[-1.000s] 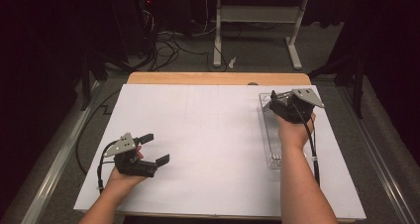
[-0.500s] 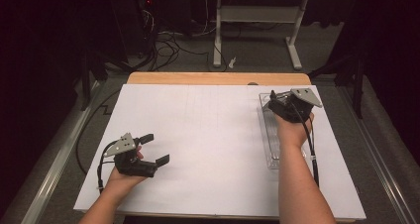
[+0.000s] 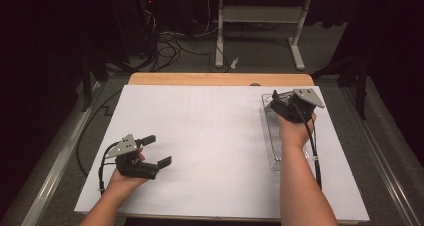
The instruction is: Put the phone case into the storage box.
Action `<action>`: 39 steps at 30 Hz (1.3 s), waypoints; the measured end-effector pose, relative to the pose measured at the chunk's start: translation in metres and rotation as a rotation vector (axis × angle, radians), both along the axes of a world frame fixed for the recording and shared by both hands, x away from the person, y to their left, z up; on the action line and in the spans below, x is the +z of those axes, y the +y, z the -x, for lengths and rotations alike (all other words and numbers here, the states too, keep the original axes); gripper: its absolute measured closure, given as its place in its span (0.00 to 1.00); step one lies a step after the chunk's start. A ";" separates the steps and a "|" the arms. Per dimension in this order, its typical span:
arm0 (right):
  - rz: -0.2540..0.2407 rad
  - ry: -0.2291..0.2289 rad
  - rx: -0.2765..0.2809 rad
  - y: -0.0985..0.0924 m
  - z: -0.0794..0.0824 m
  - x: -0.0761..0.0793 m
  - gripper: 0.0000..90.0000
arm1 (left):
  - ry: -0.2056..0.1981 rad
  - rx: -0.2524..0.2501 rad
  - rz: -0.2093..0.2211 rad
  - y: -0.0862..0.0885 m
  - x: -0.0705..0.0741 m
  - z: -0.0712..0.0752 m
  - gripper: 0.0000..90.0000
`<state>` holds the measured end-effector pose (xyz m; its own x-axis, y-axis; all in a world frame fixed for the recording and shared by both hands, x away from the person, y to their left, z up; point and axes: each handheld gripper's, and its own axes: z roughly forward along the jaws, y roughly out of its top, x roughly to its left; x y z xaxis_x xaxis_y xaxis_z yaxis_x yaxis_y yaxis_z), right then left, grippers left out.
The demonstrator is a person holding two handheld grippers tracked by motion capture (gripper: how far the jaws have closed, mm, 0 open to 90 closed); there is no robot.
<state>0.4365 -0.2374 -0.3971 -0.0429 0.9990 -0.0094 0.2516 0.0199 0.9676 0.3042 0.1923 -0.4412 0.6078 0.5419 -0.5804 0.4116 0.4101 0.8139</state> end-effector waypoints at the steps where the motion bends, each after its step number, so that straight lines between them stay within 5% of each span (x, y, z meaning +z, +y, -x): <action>1: -0.001 -0.002 -0.001 0.000 0.000 0.000 0.16 | 0.000 0.000 0.001 0.000 0.000 0.000 0.01; 19: -0.044 0.011 -0.074 0.008 -0.005 0.002 0.16 | -0.001 -0.001 0.004 0.000 0.000 0.000 0.01; 39: 0.005 0.006 -0.088 0.017 -0.016 0.004 0.15 | -0.001 -0.008 0.007 0.000 0.000 0.000 0.01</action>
<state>0.4524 -0.2200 -0.3931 0.0446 0.9989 -0.0148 0.2587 0.0027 0.9659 0.3041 0.1925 -0.4411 0.6125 0.5331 -0.5836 0.4140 0.4127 0.8114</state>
